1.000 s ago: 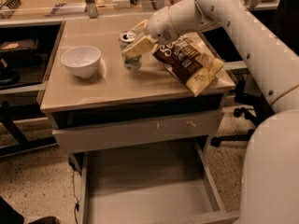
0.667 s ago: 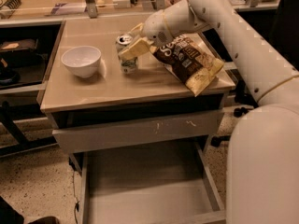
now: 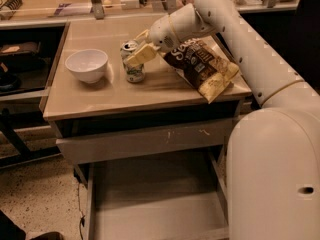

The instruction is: Pick 7up can from middle drawer and place on counter

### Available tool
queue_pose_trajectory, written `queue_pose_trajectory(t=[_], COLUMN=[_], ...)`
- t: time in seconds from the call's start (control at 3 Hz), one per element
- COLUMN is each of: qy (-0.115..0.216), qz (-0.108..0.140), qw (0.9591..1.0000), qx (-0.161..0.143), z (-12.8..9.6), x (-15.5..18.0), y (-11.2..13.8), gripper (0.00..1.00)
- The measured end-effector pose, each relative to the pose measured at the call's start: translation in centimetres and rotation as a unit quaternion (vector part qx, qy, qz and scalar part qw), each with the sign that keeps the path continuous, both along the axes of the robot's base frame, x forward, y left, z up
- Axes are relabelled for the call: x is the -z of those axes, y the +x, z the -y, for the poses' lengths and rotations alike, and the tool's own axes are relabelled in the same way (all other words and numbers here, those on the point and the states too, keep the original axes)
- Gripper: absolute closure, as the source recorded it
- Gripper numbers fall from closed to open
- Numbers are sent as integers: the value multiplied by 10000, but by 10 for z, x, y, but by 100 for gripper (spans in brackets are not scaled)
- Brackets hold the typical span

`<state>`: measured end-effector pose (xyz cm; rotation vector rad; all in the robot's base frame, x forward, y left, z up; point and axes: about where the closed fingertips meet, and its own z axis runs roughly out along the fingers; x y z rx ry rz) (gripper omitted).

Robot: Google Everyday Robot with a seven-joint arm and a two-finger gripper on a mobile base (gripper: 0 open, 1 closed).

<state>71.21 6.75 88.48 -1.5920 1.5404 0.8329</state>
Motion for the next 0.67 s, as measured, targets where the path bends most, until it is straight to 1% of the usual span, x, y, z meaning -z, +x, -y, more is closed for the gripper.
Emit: queue_pose_trajectory(t=[0.33, 0.67], qy=[-3, -3], qz=[-86, -86], qw=[9999, 9999], qx=[-73, -74], z=[-5, -5], x=[5, 5], y=[2, 2], gripper=[100, 81])
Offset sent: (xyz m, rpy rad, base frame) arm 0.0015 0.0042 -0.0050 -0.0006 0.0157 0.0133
